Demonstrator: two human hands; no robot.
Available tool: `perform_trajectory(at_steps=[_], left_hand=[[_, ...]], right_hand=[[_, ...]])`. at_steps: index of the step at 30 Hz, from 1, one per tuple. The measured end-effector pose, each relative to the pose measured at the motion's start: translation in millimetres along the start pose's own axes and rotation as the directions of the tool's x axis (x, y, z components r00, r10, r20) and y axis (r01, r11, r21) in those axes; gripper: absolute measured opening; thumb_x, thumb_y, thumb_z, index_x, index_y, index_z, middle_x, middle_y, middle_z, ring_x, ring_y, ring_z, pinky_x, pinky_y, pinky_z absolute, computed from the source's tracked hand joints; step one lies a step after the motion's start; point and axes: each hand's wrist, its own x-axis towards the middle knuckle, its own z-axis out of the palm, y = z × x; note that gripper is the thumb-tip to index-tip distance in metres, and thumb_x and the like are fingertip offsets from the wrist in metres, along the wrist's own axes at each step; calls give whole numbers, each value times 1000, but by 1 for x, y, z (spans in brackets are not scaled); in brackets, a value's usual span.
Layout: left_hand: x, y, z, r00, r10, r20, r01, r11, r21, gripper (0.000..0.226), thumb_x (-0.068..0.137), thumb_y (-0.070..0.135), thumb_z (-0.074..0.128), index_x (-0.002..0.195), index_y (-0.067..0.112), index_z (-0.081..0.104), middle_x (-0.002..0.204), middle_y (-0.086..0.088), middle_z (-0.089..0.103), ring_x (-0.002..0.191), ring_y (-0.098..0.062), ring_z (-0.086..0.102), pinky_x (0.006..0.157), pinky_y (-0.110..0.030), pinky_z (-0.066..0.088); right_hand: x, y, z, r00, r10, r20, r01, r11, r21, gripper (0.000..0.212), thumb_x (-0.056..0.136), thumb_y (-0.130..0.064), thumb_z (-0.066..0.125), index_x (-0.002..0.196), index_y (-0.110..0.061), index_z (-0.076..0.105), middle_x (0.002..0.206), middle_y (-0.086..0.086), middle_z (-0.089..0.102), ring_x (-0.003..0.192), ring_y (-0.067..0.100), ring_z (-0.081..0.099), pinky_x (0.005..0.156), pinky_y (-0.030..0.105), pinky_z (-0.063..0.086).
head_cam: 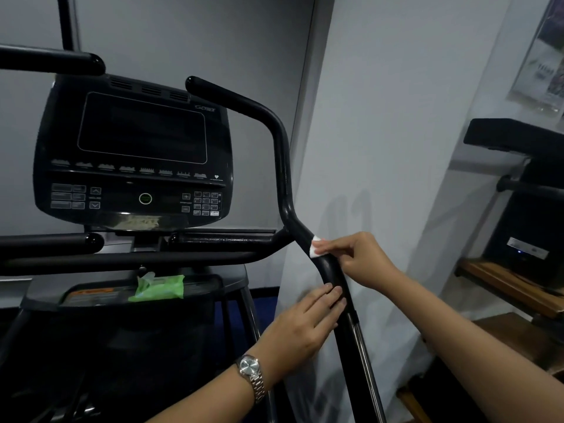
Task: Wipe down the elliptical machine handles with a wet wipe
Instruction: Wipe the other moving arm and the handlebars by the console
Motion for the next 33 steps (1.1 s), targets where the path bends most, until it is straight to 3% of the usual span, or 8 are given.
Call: perform_trajectory(at_steps=[4,10,14,16,22,25,29,33], left_hand=[[4,1,3,999,-27,-31,25,998,-50,30,97,14,49,121,1,61,123,-15,61,118,-30,55,95,-25,46],[10,6,6,993,-106,-58,98,987,-127,26,95,15,50,113,2,64,115,-13,64,109,-28,58,87,-24,50],[9,4,5,993,-113,-40,105,981,-164,27,95,17,53,117,4,60,118,-13,62,113,-27,56,75,-25,58],[9,4,6,994,-103,-43,95,982,-160,28,94,18,53,117,4,61,117,-12,62,113,-27,56,75,-25,58],[9,3,4,995,-83,-47,75,985,-155,26,96,17,52,115,2,63,117,-13,62,111,-29,57,66,-26,59],[8,-1,5,997,-48,-58,40,989,-141,25,96,16,52,113,2,64,116,-14,63,108,-30,58,66,-28,58],[9,-5,9,997,-17,-72,7,990,-140,25,97,15,52,115,1,62,115,-14,63,105,-31,58,68,-31,58],[9,-5,13,995,-30,-92,15,987,-160,22,97,13,53,112,0,64,111,-14,64,100,-32,59,72,-32,57]], right_hand=[[13,-1,-9,999,17,40,-18,1000,18,41,82,12,50,84,-19,77,97,-6,73,101,0,64,94,19,48],[47,-12,8,996,38,79,-21,979,-201,42,80,8,48,84,-21,78,97,-6,74,101,-3,62,97,13,43],[23,-22,-10,979,7,205,17,993,-115,43,79,16,45,78,-12,77,88,-4,75,98,-7,63,98,8,39],[25,-22,-19,967,18,255,11,994,-111,48,74,20,40,76,-9,77,90,0,75,100,-3,64,97,13,43],[71,-15,9,967,-25,254,128,909,-397,49,70,12,45,85,-22,78,97,-12,73,105,2,62,97,26,47],[68,-19,11,965,-30,259,136,906,-400,46,70,12,47,80,-22,78,89,-11,74,97,0,64,94,26,49],[56,-30,-5,924,34,381,104,936,-335,53,63,15,37,68,-22,75,76,-9,74,95,-2,65,89,27,53],[75,-37,6,936,28,351,133,895,-427,47,63,13,39,72,-15,76,80,0,74,96,12,67,86,34,53]])
